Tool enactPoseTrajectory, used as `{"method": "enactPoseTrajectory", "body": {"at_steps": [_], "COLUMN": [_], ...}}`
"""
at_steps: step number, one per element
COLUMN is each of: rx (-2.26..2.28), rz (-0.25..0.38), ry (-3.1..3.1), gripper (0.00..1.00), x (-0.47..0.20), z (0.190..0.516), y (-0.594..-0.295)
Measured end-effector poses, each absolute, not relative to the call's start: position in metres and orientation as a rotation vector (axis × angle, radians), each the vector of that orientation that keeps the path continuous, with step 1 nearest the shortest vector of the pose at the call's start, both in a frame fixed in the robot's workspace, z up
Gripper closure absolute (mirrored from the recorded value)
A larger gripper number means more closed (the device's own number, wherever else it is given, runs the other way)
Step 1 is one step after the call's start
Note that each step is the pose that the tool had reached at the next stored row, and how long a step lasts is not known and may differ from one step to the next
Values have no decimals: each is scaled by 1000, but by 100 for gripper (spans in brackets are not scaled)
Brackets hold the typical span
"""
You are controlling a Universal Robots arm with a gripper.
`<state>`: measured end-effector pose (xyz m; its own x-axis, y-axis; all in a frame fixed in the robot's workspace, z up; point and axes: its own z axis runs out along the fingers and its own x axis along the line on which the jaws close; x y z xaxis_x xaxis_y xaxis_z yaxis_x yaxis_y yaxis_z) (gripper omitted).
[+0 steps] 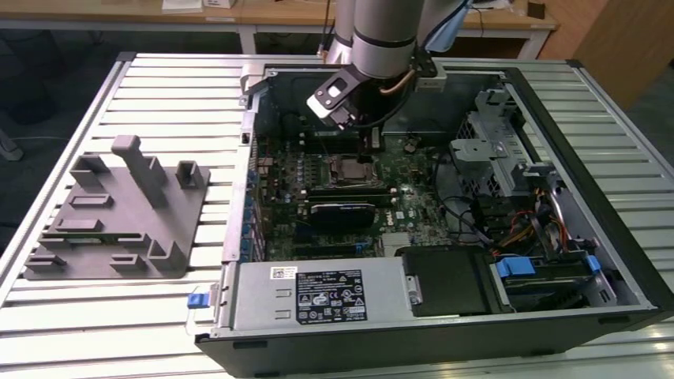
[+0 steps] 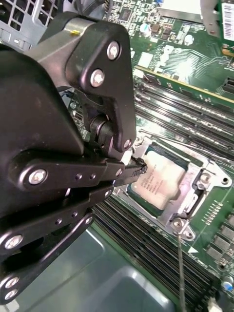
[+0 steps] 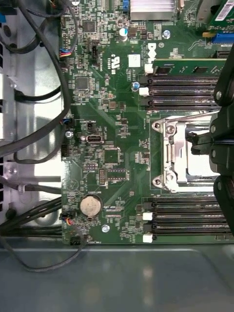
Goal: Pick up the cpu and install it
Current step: 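Close the cpu cover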
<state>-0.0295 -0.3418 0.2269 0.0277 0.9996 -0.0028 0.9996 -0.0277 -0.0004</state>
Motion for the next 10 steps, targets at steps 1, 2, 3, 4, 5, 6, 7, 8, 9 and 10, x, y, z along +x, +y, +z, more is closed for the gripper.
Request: {"method": "enactPoseTrajectory", "body": {"at_steps": [1, 2, 3, 4, 5, 6, 7, 8, 9, 10], "rx": [2250, 2249, 2248, 2248, 2247, 2247, 2246, 2246, 2246, 2246], "rz": [-4, -4, -4, -4, -4, -4, -4, -4, -4, -4], "ry": [2190, 2191, 2192, 2192, 2193, 2193, 2194, 2194, 2194, 2194], "gripper": [89, 89, 89, 89, 89, 89, 89, 89, 89, 89], "x": [-31, -32, -32, -33, -34, -35, -35, -36, -36, -36], "z": [227, 226, 226, 226, 226, 225, 225, 225, 225, 225], "y": [-342, -342, -342, -342, -342, -342, -342, -342, -342, -342]}}
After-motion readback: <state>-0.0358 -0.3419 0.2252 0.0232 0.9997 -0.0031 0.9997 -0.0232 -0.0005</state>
